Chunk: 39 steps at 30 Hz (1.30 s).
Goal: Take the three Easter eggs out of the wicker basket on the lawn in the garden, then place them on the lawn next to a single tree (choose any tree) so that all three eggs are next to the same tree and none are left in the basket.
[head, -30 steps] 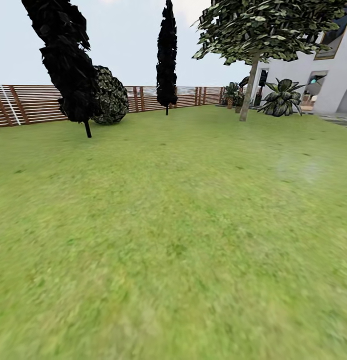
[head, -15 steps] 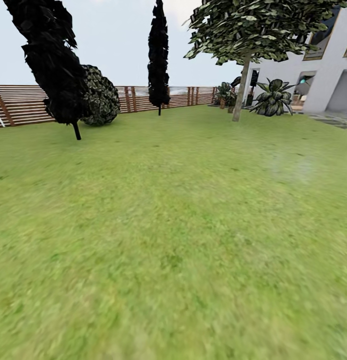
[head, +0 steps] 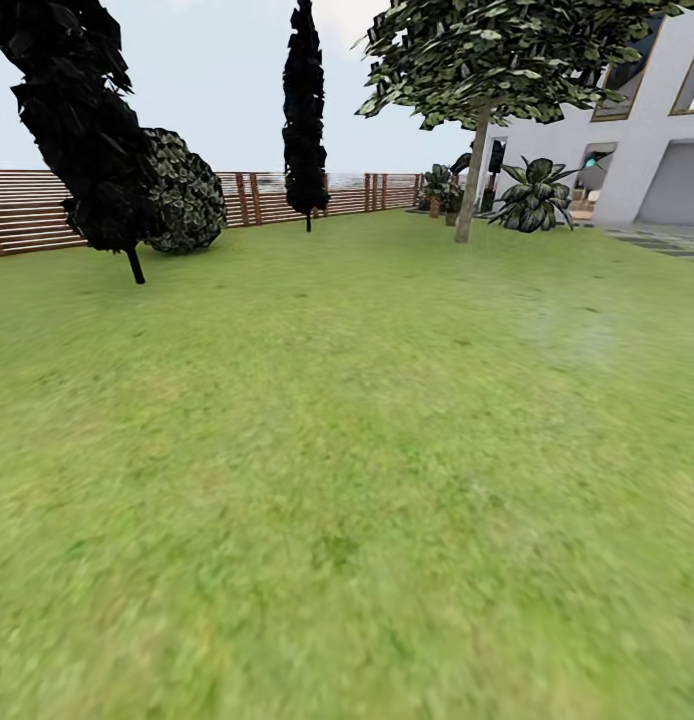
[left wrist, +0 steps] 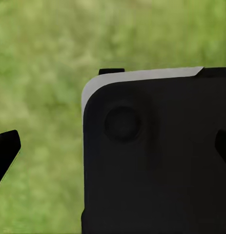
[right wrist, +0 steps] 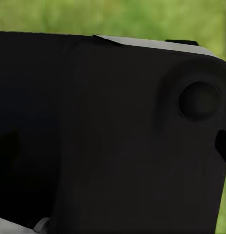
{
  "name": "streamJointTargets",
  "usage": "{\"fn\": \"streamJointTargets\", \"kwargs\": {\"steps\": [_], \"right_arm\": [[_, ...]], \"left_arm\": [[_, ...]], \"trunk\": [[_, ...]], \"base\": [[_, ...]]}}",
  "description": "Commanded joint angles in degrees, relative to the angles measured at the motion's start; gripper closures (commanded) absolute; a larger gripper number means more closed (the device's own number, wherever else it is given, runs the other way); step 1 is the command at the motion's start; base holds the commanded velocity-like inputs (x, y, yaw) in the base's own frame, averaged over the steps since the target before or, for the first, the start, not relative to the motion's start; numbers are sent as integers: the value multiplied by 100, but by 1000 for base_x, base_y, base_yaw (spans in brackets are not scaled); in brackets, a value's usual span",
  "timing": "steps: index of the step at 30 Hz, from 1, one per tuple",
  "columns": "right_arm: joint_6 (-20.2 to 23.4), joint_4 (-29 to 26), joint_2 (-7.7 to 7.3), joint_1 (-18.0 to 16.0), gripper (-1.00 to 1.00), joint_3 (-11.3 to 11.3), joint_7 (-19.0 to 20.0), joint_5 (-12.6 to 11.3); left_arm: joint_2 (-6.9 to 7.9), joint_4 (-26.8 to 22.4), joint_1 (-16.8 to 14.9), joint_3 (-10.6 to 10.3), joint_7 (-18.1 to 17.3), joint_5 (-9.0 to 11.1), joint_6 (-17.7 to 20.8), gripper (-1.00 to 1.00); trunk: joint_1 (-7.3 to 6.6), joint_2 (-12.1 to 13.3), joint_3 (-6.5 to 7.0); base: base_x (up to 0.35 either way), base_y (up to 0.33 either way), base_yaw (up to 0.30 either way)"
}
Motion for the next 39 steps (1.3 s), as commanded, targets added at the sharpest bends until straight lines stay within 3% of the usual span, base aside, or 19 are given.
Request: {"fn": "streamJointTargets", "kwargs": {"steps": [1, 39], "right_arm": [[-9, -4, -2, 1, -100, 38, -5, -2], [-11, -5, -2, 1, -100, 29, -5, -6]], "left_arm": [[2, 6, -3, -4, 4, -3, -19, -100], [2, 3, -3, -5, 6, 0, -19, -100]], "trunk": [[3, -2, -4], [3, -2, -4]], "base": [[334, 0, -3], [319, 0, -30]]}}
